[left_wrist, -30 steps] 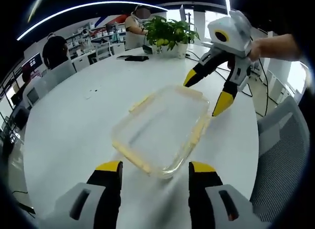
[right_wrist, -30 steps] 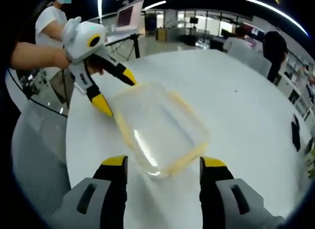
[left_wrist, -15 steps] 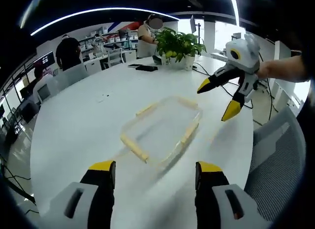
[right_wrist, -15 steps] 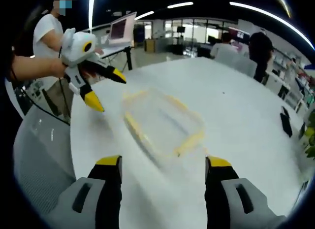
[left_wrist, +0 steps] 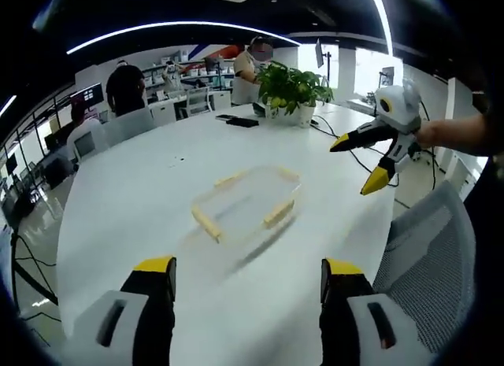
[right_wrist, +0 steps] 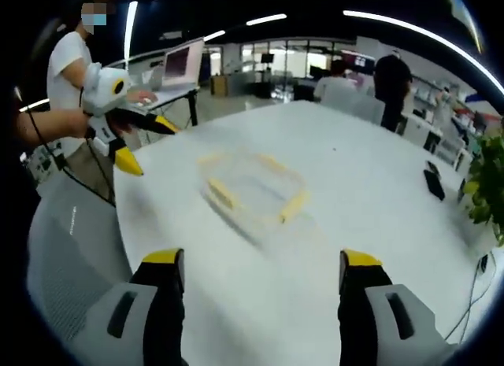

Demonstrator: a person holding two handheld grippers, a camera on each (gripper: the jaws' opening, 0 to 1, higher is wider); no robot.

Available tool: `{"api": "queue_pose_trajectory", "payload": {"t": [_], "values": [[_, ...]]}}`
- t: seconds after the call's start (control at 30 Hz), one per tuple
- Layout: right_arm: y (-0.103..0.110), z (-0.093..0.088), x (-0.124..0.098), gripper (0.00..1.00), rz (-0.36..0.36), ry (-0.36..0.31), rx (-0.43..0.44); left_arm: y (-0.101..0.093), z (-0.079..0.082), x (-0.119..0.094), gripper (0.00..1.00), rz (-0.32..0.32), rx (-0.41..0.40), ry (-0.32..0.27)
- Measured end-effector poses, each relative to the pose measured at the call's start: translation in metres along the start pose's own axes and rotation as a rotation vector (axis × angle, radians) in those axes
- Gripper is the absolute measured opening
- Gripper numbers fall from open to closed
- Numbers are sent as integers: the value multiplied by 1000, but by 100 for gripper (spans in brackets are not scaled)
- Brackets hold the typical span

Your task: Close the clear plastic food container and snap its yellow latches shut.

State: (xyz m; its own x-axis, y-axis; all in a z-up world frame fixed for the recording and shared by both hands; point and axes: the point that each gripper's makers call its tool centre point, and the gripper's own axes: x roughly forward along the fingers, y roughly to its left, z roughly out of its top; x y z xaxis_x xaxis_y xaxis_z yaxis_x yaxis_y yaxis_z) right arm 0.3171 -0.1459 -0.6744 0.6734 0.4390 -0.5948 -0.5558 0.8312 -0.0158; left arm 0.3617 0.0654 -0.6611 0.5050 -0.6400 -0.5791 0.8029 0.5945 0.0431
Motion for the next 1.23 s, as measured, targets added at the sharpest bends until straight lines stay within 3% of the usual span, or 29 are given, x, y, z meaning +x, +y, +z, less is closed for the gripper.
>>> {"api": "queue_pose_trajectory", "payload": {"t": [0.47,0.73,1.23], "values": [[10,-11,-32,91,-34,-21,23,-17,-3,-29,86,19,-7,-23],[11,-12,-35,98,-27,-34,42,-19,-3,-35,99,28,-13,-53],[12,-8,-35,99,-18,-39,31,-15,-7,-37,99,39,-27,-49]]}}
